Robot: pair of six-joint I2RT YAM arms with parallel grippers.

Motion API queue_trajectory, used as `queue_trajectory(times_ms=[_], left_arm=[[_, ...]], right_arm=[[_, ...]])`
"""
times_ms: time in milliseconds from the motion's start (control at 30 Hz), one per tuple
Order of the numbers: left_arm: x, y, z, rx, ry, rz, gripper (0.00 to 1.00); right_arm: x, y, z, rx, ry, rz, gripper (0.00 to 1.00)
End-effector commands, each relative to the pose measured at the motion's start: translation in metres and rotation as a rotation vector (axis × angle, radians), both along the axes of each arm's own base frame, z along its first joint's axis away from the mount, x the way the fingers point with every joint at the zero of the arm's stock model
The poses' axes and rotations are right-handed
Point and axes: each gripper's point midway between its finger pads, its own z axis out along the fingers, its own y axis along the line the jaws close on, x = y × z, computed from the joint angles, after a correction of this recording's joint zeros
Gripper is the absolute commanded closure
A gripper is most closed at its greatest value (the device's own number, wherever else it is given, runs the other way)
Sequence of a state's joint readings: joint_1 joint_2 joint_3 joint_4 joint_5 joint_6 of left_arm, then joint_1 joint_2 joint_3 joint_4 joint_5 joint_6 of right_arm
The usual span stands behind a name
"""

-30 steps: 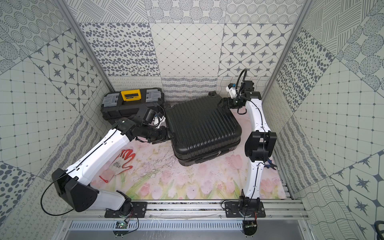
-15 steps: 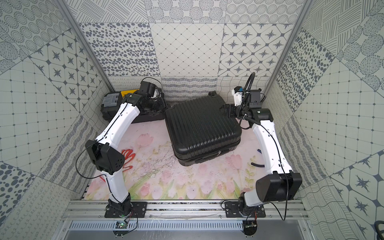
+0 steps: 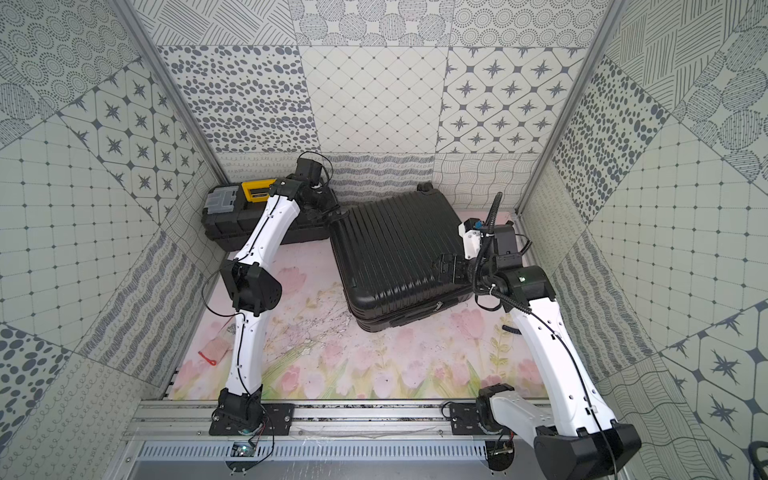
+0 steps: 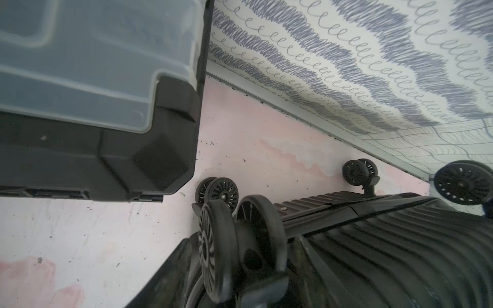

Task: Close the suitcase zippers
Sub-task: Adjust the suitcase at the center of the board.

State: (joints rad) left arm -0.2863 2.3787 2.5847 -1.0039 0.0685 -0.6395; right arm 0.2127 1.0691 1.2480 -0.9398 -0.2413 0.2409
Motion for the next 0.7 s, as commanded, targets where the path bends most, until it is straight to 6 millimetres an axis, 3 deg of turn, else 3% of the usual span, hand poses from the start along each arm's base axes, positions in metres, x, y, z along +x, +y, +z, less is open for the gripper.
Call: queue_trajectory(times_ms=[0,133,200,333,500,667], left_arm=[[0.011,-0.012,-0.005,-0.042,-0.025,-0.081,0.39],[0.013,-0.018,-0.021,-0.048,-0.003,-0.116,0.41],[0.009,-0.016,-0.033,-0.036,0.036,-0.125,0.48],[-0.007,-0.014,-0.043,-0.019,0.106,-0.152,0.71],[-0.03,-0.006,-0.034,-0.01,0.147,-0.147,0.98],[-0.063,-0.007,-0.03,-0.09,0.222,-0.098,1.0]], right_arm=[[-0.017,-0.007,-0.013,0.002,0.058,-0.05,0.02],[-0.03,-0.012,-0.023,-0.008,0.09,-0.066,0.02],[-0.035,-0.014,-0.027,-0.012,0.103,-0.071,0.02],[-0.045,-0.02,-0.041,-0.034,0.156,-0.097,0.02],[-0.048,-0.018,-0.05,0.031,0.167,-0.14,0.02],[-0.044,-0.007,-0.058,0.111,0.167,-0.134,0.02]])
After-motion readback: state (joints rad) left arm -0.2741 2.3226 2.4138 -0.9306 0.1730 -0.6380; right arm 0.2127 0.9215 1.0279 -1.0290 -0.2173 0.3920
